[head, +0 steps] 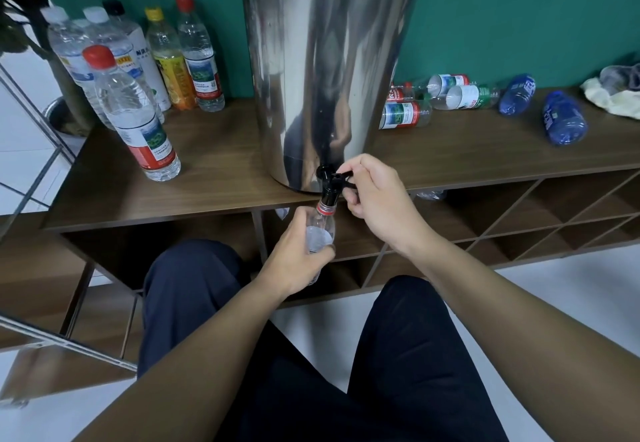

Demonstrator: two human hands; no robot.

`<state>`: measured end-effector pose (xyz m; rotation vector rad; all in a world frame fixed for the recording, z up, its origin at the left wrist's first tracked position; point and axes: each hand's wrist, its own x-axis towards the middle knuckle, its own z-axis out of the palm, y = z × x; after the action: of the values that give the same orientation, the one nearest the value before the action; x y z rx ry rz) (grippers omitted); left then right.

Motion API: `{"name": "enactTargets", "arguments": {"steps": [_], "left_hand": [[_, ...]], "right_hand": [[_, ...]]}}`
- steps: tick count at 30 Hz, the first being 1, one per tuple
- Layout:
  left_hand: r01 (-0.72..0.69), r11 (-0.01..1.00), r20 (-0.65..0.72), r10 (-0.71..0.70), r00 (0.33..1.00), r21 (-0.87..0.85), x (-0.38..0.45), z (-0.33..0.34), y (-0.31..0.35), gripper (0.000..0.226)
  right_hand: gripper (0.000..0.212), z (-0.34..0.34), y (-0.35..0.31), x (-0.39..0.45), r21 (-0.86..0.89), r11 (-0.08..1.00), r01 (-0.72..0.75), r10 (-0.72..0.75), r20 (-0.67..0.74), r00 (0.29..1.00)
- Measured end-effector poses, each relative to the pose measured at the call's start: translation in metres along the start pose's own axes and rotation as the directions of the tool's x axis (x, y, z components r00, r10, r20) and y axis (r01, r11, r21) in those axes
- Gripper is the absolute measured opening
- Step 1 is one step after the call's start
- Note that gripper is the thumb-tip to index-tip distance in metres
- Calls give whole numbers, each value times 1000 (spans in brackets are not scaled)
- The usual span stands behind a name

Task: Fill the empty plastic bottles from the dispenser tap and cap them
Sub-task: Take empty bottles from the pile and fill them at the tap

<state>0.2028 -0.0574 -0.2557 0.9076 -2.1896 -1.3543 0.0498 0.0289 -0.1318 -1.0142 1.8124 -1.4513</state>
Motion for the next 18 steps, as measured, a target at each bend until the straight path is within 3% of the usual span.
{"name": "enactTargets", "arguments": {"steps": [3,18], "left_hand": [[-5,1000,-3,5,1000,-10,0,0,0,56],[-4,995,-16,2,1000,-103,-1,3,0,49]], "right_hand": [[22,5,-1,1,65,997,-33,33,13,999],[25,21,17,5,14,995,96,-93,-123,988]]}}
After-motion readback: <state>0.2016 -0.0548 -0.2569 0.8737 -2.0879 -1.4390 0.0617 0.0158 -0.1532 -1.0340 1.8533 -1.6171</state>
